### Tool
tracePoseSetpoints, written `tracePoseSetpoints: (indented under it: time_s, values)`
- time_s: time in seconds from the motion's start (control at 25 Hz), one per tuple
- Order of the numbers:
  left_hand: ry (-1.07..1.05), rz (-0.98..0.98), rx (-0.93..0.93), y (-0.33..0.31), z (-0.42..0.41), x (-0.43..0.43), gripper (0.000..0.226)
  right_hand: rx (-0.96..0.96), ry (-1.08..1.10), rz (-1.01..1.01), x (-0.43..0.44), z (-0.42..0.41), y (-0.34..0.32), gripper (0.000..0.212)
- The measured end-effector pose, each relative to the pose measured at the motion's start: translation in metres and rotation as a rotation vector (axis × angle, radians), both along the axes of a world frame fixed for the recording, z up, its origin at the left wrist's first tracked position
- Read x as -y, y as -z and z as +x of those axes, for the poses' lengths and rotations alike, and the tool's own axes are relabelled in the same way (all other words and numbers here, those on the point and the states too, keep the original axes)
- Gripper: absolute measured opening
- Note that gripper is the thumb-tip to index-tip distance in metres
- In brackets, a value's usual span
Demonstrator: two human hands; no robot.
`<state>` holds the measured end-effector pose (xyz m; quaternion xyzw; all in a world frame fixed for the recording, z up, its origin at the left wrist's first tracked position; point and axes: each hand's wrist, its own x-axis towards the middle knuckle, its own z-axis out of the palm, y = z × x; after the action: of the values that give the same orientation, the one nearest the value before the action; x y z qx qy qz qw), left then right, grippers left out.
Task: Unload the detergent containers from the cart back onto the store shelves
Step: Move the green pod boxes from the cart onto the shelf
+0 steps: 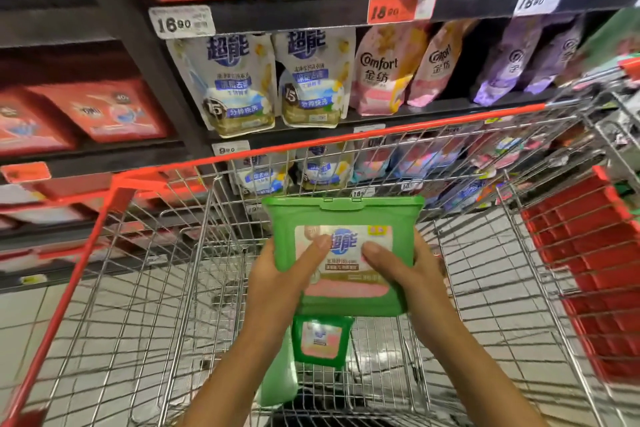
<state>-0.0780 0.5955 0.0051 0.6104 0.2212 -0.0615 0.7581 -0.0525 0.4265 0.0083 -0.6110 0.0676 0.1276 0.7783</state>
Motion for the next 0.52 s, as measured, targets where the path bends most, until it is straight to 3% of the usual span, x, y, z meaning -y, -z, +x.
tracePoseSetpoints:
  time_s: [0.16,0.32,0.52]
  values:
    - [-0.072,0.047,0.024,-0.012,-0.025,-0.007,0.059,0.007,-0.057,0.037,-0.012,-0.016,-0.004,0.050]
    - [-0.191,0.098,0.029,-0.021,-0.053,-0.011,0.067,0.014,-0.187,0.058,-0.019,-0.024,-0.013,0.053]
    - [-0.440,0.121,0.037,-0.026,-0.109,-0.008,0.060,0.032,-0.427,0.033,-0.034,-0.042,-0.020,0.057]
